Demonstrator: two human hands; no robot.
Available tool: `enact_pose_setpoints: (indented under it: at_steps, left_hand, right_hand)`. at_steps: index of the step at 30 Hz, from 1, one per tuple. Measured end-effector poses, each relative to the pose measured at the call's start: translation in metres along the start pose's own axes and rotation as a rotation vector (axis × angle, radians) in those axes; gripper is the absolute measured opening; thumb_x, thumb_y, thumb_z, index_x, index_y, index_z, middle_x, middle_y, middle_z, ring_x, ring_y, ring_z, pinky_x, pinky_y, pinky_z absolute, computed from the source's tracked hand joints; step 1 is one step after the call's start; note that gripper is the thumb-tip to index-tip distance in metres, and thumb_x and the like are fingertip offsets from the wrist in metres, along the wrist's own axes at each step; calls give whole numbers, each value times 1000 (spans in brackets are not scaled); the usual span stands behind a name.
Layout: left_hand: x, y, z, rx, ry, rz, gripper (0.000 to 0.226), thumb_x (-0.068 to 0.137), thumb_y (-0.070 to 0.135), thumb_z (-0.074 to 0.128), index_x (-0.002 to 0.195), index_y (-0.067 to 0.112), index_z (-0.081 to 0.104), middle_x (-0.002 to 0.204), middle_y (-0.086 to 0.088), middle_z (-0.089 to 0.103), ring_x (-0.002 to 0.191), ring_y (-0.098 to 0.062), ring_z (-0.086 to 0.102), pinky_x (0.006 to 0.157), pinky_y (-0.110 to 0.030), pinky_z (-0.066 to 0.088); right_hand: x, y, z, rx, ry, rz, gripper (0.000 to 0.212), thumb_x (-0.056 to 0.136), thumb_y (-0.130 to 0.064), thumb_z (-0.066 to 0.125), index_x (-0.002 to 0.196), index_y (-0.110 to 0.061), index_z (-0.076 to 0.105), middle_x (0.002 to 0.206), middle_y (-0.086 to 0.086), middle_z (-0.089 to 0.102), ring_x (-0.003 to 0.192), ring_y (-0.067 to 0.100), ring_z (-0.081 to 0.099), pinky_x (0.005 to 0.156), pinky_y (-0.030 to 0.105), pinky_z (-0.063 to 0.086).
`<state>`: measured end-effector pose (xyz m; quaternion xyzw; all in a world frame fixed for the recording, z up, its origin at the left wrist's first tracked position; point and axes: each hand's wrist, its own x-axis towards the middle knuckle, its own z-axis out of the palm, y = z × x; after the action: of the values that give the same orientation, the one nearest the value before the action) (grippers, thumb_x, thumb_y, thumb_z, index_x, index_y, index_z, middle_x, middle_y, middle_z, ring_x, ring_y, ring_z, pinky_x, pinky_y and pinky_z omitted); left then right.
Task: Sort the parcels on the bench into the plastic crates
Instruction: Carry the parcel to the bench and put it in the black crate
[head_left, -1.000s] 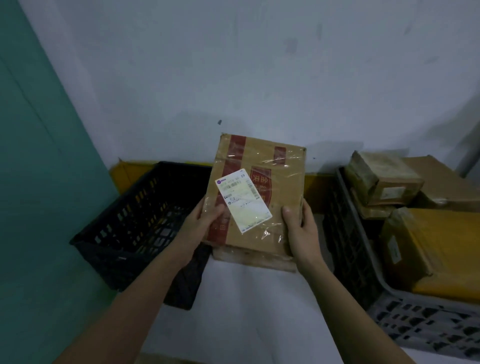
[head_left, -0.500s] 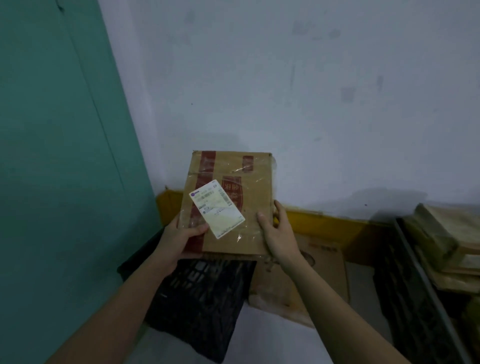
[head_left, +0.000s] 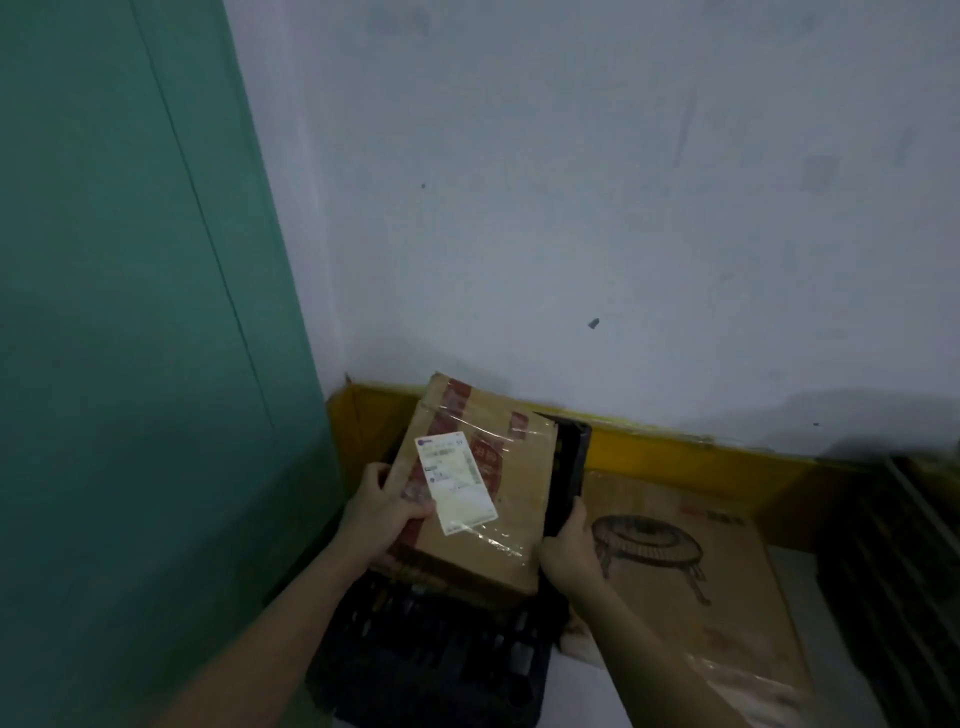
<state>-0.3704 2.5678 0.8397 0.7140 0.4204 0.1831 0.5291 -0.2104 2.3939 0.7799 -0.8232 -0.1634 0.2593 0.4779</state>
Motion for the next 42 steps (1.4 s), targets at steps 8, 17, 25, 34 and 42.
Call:
enact_pose_setpoints:
  at_steps: [8, 17, 25, 34, 42]
  left_hand:
    - [29, -53, 22, -28, -150, -198, 10, 91, 31, 69, 101, 31, 67, 113, 0, 65, 103, -23, 59, 83, -53, 57]
    - [54, -85, 50, 677, -63, 49, 65, 101, 32, 48, 156, 30, 14, 157, -15, 17, 138, -42, 29, 102, -49, 41]
    - [56, -86, 65, 1079, -632, 176, 76, 95, 55, 54, 152, 54, 4, 165, 5, -19, 150, -40, -11, 116, -66, 13]
    - [63, -86, 82, 1302, -604, 192, 78, 102, 22, 46, 149, 59, -3, 165, 1, -20, 146, -52, -5, 107, -69, 29]
    - [81, -91, 87, 1339, -589, 199, 75, 104, 18, 37, 147, 61, -9, 163, 1, -25, 146, -49, -16, 110, -72, 17]
  right_hand:
    - [-4, 7, 15, 91, 138, -19, 69, 105, -22, 43, 159, -28, 1, 163, 3, 26, 140, 30, 41, 105, 43, 46]
    - [-13, 1, 12, 68, 143, 45, 64, 107, -25, 39, 159, -28, 1, 127, 22, 60, 102, 49, 62, 76, 52, 54]
    - [-9, 4, 12, 144, 109, 91, 77, 101, -7, 45, 157, -38, 2, 89, 7, 65, 67, 34, 60, 53, 38, 44]
    - [-11, -2, 5, 130, -5, 147, 98, 94, 7, 48, 156, -41, -10, 86, 6, 59, 79, 42, 62, 60, 47, 51]
    - [-2, 0, 5, 165, -15, 138, 97, 95, 5, 47, 155, -39, -15, 89, 15, 62, 72, 34, 56, 57, 39, 43]
